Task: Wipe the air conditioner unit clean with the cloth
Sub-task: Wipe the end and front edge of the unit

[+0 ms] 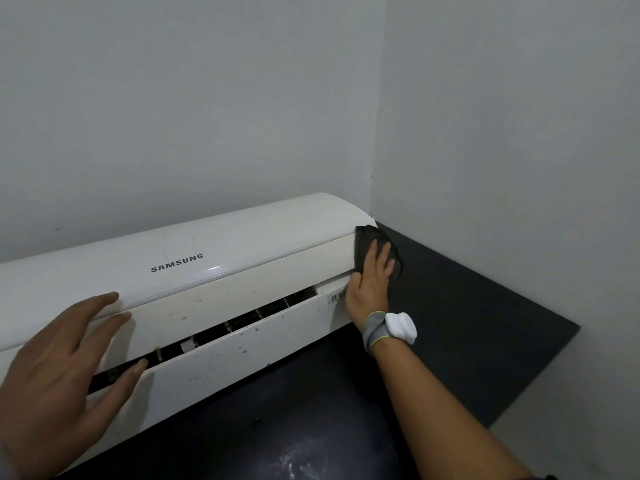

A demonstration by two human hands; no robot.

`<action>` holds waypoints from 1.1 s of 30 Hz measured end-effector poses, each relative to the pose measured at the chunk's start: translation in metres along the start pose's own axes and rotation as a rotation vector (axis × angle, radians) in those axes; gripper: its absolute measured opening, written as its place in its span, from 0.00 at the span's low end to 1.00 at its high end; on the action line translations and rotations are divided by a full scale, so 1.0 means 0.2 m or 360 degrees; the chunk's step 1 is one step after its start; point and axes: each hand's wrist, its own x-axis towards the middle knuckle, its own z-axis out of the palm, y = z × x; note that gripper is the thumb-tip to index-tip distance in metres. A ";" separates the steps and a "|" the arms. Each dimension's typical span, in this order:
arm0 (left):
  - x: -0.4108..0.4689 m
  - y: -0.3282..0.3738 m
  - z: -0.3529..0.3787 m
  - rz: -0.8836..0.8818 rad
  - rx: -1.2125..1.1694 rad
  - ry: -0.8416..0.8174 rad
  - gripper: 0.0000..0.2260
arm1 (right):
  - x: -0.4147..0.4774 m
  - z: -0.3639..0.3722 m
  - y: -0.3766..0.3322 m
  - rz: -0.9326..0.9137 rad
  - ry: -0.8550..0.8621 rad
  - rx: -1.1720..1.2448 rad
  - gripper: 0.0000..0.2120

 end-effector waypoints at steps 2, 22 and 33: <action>-0.02 -0.01 -0.01 -0.0010 0.0016 -0.0019 0.27 | -0.03 0.01 0.02 0.0087 0.0001 0.0067 0.33; -0.10 -0.05 -0.07 -0.0073 0.0032 -0.0103 0.27 | -0.49 0.27 -0.18 0.0207 -0.0208 0.0325 0.30; -0.17 -0.12 -0.09 -0.0126 -0.0002 -0.0030 0.27 | -0.31 0.19 -0.15 0.0315 -0.0029 0.0362 0.29</action>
